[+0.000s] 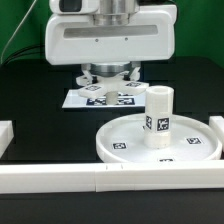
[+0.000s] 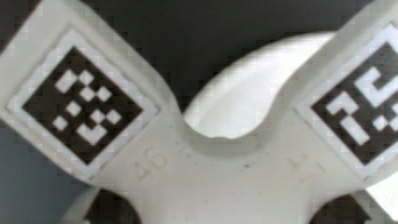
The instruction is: Assemble round table
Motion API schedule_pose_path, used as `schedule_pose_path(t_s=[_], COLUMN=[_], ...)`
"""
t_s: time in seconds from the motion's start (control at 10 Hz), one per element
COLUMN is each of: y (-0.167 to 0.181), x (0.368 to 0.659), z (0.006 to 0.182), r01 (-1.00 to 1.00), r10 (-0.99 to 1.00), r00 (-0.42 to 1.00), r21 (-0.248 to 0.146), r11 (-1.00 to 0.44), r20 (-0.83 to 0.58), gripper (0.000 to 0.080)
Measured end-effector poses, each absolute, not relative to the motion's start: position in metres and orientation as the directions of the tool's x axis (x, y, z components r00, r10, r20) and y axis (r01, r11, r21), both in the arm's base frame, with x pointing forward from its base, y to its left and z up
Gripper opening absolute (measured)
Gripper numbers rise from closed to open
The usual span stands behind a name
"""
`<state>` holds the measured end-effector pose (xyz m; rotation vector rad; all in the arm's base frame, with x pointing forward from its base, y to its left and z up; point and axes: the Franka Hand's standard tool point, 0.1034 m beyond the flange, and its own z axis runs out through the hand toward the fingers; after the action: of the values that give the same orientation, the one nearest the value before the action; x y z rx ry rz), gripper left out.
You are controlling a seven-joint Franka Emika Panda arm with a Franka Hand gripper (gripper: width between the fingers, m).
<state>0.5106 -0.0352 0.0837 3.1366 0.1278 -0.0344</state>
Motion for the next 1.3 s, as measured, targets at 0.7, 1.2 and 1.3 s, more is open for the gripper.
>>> schedule_pose_path(t_s=[0.7, 1.2, 1.3], y=[0.0, -0.045, -0.047], x=[0.523, 0.496, 0.496], z=[0.111, 0.091, 0.093], r01=[0.051, 0.127, 0.123], r10=[0.051, 0.127, 0.124], r00=[0.997, 0.99, 0.991], r21=[-0.004, -0.008, -0.008], r11=[-0.999, -0.992, -0.992], r20=[-0.056, -0.053, -0.053], gripper=[0.0446, 0.0446, 0.0446])
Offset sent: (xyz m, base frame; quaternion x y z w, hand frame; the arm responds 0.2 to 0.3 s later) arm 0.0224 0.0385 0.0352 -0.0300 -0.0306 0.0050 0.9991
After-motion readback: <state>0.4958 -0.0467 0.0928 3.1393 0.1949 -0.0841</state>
